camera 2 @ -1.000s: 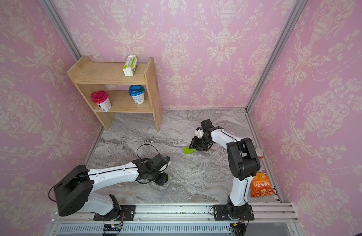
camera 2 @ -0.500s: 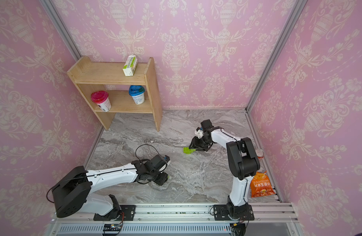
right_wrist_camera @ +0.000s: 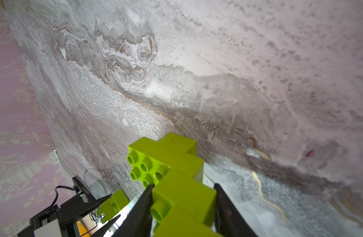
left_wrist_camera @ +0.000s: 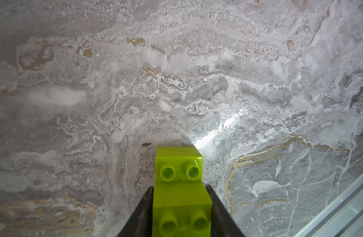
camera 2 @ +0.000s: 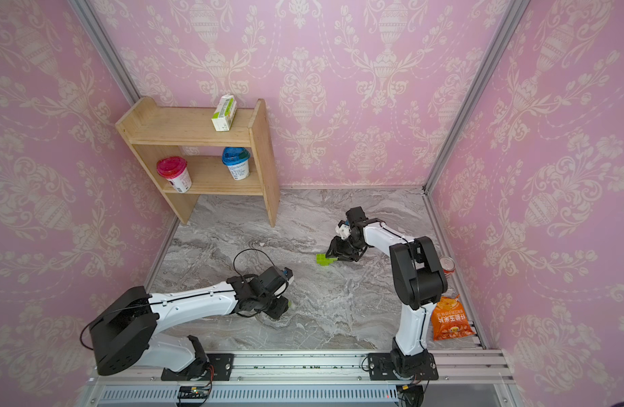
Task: Assemble the letter v with lego
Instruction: Pick up the lego brick from the center of the board.
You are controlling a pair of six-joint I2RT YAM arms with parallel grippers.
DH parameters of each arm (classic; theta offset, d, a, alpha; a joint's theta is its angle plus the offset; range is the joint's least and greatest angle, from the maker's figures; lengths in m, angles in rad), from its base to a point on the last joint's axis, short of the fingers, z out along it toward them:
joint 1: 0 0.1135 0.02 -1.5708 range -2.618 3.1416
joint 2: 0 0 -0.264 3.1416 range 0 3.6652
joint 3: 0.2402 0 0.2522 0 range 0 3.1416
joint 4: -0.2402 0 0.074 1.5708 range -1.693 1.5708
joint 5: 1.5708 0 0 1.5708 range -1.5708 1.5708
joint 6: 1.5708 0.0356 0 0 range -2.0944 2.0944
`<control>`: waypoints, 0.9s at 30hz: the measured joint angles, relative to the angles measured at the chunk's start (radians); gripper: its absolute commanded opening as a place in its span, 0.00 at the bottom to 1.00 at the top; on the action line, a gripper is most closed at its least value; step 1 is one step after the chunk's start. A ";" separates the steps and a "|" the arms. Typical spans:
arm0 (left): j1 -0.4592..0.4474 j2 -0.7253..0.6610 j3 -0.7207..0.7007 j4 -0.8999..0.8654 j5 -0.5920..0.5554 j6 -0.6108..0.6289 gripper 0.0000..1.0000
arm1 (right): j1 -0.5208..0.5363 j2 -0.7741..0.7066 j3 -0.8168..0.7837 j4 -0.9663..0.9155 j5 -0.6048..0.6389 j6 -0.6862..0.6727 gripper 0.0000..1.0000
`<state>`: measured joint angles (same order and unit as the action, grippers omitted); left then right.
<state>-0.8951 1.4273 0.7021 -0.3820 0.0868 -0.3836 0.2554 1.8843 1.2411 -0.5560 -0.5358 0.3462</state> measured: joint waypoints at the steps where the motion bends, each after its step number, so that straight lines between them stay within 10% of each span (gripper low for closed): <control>1: 0.000 0.000 0.000 0.000 -0.005 0.000 0.37 | 0.000 0.000 0.000 0.000 0.000 -0.001 0.47; 13: 0.020 0.010 0.138 -0.046 -0.045 0.108 0.20 | 0.000 0.008 0.005 0.005 -0.030 -0.006 0.53; 20: 0.137 0.105 0.300 -0.058 0.014 0.358 0.00 | 0.000 0.010 0.023 0.002 -0.035 -0.012 0.54; 27: 0.212 0.272 0.509 -0.134 0.121 0.631 0.00 | 0.000 0.010 0.051 -0.008 -0.036 -0.034 0.54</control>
<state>-0.6827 1.6989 1.2114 -0.5159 0.2081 0.2470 0.2554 1.8946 1.2926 -0.5640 -0.5716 0.3122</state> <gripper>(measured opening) 0.358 0.539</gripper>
